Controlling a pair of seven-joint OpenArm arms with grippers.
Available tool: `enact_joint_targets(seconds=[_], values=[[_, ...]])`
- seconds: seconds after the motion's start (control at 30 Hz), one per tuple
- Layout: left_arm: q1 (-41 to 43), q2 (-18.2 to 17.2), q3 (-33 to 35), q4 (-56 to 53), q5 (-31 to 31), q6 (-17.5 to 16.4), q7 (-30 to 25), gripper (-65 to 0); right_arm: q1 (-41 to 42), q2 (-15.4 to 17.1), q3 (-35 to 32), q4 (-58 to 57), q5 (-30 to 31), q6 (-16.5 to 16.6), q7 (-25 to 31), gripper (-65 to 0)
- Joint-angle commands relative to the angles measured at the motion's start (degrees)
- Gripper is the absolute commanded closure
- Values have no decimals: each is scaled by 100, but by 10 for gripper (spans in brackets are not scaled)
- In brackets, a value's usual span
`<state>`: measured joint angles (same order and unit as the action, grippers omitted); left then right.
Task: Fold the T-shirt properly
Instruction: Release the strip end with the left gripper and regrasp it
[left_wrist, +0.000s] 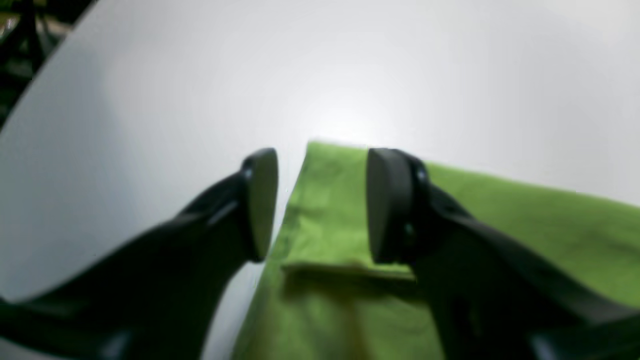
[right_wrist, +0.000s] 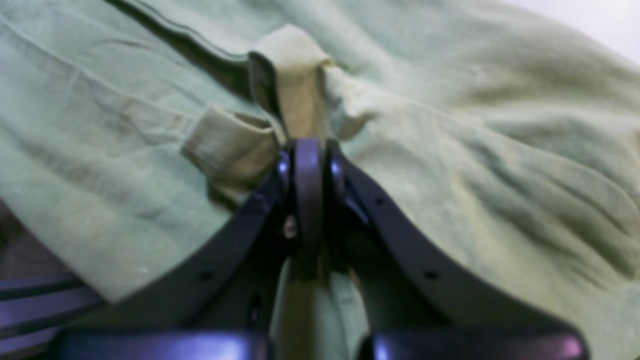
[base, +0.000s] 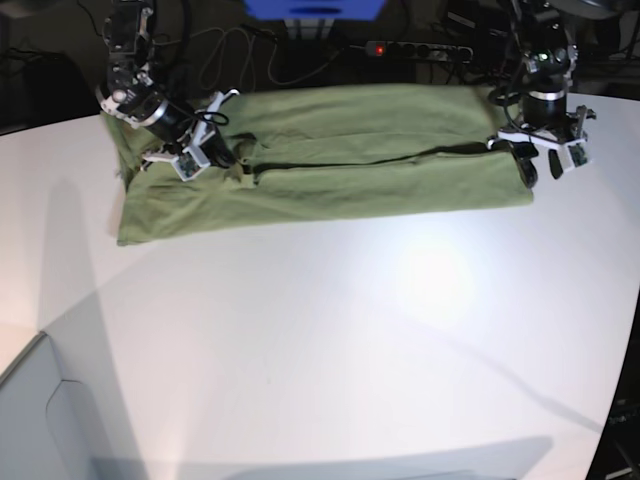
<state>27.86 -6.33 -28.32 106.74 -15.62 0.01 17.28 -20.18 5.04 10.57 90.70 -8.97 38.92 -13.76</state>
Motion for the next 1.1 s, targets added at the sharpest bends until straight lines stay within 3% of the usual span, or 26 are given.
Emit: enact_joint_targets(seconds=[0.0,0.27,0.57,1.07], values=[[-118,4,-30,91,-25,12,-123,-305,-25,28,3,43,-83,108,-114,-1],[-390,101,-12,-50,10,3,8,-315,-8,28,3,43,-83,108,-114,-1],[-364,57,-12,-1069,-8,-5,-35,-313,-8,28,3,43,-83,108,-123,-1],[-188,-22,-56,-1272,-16,-5,-44,-312,-17,19,3,43,-83,108,-141,-1]])
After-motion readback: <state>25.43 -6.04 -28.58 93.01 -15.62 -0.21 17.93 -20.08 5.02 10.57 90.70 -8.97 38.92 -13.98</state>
